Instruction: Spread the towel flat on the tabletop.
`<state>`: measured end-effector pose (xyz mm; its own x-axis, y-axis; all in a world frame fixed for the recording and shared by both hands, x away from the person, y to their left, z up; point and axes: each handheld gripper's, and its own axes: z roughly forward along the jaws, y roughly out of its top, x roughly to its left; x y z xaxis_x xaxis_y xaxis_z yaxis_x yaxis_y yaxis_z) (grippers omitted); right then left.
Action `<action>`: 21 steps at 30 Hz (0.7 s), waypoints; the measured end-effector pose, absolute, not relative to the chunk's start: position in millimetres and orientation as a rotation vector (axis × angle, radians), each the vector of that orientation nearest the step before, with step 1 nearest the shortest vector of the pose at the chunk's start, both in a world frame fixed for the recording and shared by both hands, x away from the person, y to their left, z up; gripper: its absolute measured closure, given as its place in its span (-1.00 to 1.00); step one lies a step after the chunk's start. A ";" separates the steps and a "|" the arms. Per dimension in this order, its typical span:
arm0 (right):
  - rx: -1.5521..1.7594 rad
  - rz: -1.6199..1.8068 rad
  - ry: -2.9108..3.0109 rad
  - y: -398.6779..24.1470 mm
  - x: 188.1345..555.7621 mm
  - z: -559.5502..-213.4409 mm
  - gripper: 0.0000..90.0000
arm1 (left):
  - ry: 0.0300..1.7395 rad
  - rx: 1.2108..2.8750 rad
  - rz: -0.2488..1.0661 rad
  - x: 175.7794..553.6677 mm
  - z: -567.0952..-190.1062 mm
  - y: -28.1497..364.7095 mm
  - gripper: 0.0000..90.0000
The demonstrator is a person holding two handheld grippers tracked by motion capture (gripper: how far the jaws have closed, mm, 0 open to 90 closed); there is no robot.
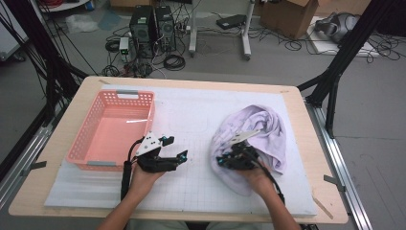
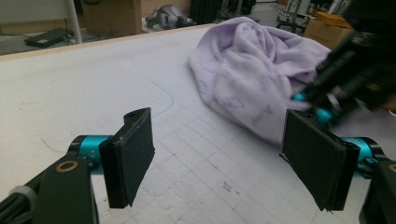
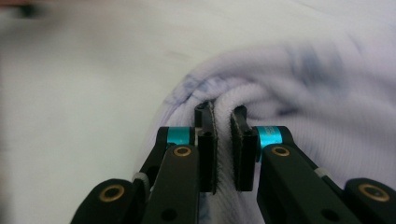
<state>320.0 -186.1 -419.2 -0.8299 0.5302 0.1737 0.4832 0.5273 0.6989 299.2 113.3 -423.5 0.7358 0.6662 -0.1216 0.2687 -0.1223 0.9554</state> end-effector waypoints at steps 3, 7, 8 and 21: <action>0.728 1.349 2.729 -156.0 305.5 -407.9 0.84 | 0.757 1.696 0.404 299.2 -422.8 115.6 -0.43; 0.783 1.349 2.657 -161.7 306.5 -401.9 0.59 | 0.756 1.695 0.404 298.4 -421.9 117.6 -0.43; 0.805 1.351 2.635 -166.6 307.3 -401.6 0.46 | 0.757 1.695 0.406 298.4 -421.9 118.5 -0.43; 1.071 1.181 2.483 -244.1 311.0 -425.1 0.32 | 0.740 1.719 0.391 297.9 -424.0 110.0 -0.41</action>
